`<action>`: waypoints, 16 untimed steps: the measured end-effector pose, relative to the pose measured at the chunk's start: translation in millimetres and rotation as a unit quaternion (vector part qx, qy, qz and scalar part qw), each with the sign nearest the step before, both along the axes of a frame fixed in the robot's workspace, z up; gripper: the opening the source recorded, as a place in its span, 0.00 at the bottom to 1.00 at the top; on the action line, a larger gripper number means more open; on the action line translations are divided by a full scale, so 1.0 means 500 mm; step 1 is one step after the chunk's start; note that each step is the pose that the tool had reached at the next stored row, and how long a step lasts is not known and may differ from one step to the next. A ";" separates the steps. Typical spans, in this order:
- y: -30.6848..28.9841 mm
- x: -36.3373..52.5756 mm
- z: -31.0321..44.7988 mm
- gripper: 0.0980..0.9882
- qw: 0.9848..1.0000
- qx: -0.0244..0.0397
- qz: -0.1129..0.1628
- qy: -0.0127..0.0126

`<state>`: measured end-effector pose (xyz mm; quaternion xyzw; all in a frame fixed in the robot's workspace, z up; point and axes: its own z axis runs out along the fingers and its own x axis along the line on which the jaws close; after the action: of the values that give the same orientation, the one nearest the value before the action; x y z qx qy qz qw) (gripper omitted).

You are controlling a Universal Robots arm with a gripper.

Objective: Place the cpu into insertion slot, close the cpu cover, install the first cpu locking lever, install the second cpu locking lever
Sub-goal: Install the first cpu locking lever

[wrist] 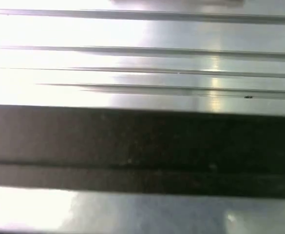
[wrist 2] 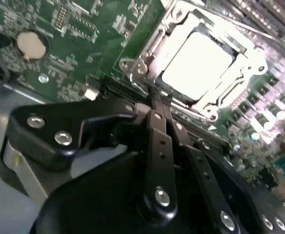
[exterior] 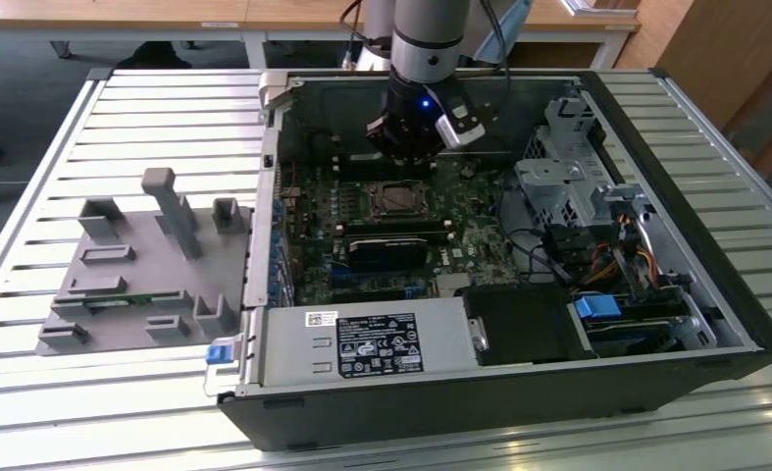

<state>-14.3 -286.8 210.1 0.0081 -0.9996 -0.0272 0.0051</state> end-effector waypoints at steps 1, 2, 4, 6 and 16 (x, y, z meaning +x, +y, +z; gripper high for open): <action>0.000 0.000 0.001 0.01 1.000 0.000 0.000 0.000; 0.000 0.000 0.001 0.01 1.000 0.000 0.000 0.000; 0.000 0.000 0.001 0.01 1.000 0.000 0.000 0.000; -0.002 0.000 0.001 0.01 1.000 0.000 0.000 0.000; -0.013 0.000 0.001 0.01 1.000 0.000 0.000 0.000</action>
<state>-14.2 -293.1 210.7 0.0082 -0.9996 -0.0272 0.0051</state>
